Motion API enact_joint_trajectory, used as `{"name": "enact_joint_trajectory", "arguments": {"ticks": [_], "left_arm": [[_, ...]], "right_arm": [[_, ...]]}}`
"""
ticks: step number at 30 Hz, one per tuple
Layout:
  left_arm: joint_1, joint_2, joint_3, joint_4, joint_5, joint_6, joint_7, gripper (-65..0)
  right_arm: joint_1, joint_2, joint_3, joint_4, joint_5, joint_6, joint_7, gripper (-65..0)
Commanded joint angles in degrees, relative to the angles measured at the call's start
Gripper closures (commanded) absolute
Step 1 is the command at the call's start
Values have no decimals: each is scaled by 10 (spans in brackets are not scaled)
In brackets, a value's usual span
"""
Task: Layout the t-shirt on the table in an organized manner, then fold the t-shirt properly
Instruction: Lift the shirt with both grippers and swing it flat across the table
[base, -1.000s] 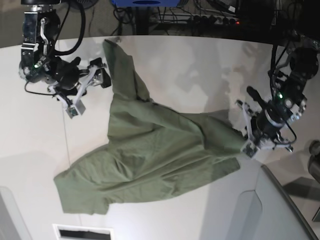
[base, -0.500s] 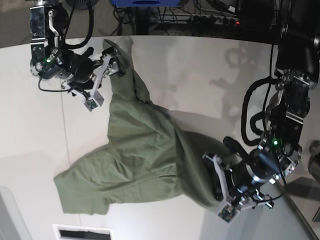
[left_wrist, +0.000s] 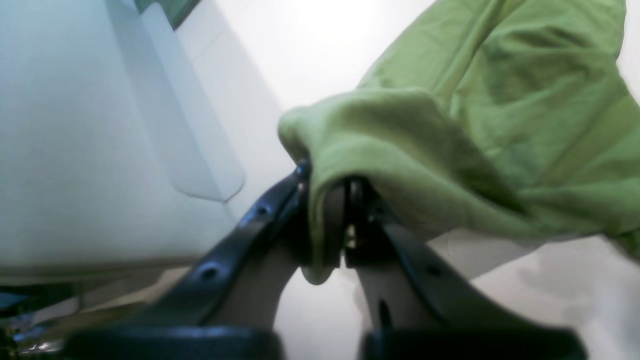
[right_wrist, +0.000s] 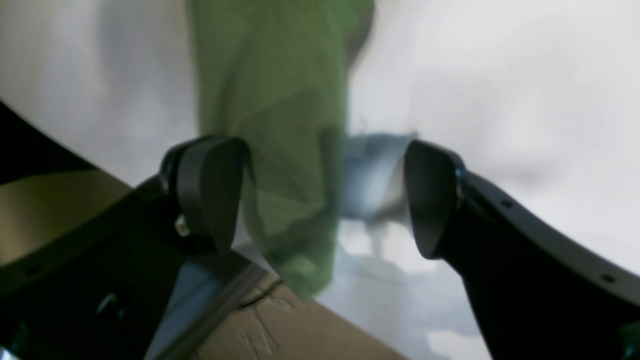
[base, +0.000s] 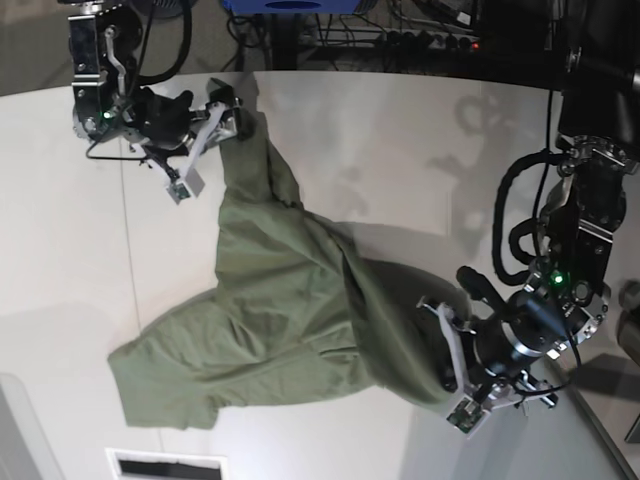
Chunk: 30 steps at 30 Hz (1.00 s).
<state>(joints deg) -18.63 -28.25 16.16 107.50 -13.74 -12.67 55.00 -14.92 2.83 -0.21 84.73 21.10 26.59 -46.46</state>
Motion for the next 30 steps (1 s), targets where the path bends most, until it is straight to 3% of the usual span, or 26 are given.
{"name": "enact_joint_trajectory", "arguments": {"ticks": [1,4,7,9,17,24,30], "left_arm": [[-1,-12,-7,8,3,3,-10,0],[16,-33,-7,8,3,3,-10,0],[38,-45,-7,9,3,3,-10,0],[49,-45,-7,9,3,3,-10,0],[53,-37,-8,10,3,4,-10,0],[-5,34,-9,9,3,4,-11,0],[-91,90,-9,-15,4,7,-11,0]], "right_arm": [[2,0,2,-7,-4,-3,-8,-453],[8,0,2,-28,-3,0,-8,-297],[17,2,4,-37,-3,-2,-8,-69],[25,6,4,-35,-3,-3,-8,0],[62,72,72,-32,-7,-3,-13,0],[134,157,92,-31,-7,-3,-14,0],[254,231,93,-29,-7,-3,-12,0]]}}
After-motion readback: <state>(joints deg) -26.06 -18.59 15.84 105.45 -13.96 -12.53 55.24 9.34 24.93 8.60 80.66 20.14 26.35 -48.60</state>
